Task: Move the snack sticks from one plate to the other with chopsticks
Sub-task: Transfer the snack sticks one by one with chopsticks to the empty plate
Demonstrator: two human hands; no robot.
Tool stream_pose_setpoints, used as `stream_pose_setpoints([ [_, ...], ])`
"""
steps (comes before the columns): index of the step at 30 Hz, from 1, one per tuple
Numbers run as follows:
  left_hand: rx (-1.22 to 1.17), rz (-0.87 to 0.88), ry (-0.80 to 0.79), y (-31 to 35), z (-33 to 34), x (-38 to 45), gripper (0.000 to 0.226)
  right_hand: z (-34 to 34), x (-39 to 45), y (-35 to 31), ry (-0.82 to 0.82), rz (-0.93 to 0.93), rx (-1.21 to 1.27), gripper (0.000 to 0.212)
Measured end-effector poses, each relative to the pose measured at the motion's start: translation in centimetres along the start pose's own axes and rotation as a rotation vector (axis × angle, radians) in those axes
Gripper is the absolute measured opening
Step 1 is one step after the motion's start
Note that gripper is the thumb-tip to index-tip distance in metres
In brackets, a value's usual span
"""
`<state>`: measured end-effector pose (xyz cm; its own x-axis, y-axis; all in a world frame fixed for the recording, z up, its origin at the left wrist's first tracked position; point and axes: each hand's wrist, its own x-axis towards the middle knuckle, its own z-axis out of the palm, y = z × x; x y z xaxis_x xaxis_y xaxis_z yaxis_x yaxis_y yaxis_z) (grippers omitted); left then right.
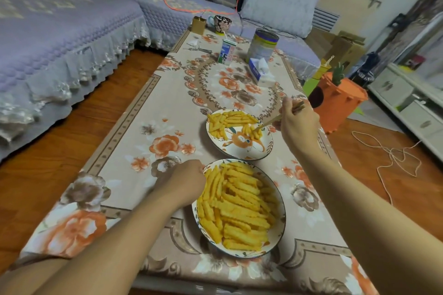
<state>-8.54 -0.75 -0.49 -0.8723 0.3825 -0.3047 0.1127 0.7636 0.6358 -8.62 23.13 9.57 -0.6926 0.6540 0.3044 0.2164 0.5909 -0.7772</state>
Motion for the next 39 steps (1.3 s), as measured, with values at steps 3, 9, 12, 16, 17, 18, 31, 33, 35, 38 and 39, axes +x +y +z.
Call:
stream_pose_setpoints([
  [3, 0.047, 0.009, 0.017, 0.2, -0.1, -0.2, 0.021, -0.1, 0.0, 0.3, -0.037, 0.019, 0.036, 0.043],
  [9, -0.079, 0.027, -0.02, -0.6, -0.4, 0.1, 0.031, -4.5, -1.0, -1.6, 0.013, 0.077, 0.294, 0.042],
  [12, -0.154, 0.029, -0.026, -0.6, -0.4, -0.1, 0.032, -8.1, -2.7, -3.6, -0.209, 0.175, 0.361, 0.044],
  [16, -0.126, 0.023, -0.019, 0.1, -0.5, -0.3, 0.03, -10.9, -5.3, -5.1, -0.47, 0.172, 0.239, 0.047],
  [17, -0.114, 0.019, -0.015, 0.1, -0.5, -0.3, 0.03, -11.1, -5.9, -5.2, -0.503, 0.161, 0.213, 0.048],
  [18, -0.107, 0.013, -0.015, 0.1, -0.4, -0.2, 0.029, -11.2, -6.4, -5.2, -0.529, 0.148, 0.189, 0.049],
  [31, -0.153, -0.007, -0.051, 0.1, -0.7, -0.9, 0.031, -9.9, -3.0, -2.0, -0.08, 0.191, 0.342, 0.037],
  [33, -0.154, -0.023, -0.052, 0.3, -0.8, -0.7, 0.03, -7.9, -2.0, -0.6, -0.023, 0.191, 0.308, 0.035],
  [35, -0.175, -0.047, -0.07, 0.5, -0.9, -0.6, 0.029, -6.0, -1.7, -0.1, 0.014, 0.126, 0.264, 0.032],
  [38, -0.212, -0.074, -0.081, 1.0, -1.1, -0.3, 0.028, -3.8, -1.6, -0.3, 0.029, 0.045, 0.22, 0.032],
  [39, -0.215, -0.085, -0.076, 1.3, -1.2, -0.4, 0.03, -3.2, -1.7, -0.5, 0.021, 0.029, 0.206, 0.034],
])
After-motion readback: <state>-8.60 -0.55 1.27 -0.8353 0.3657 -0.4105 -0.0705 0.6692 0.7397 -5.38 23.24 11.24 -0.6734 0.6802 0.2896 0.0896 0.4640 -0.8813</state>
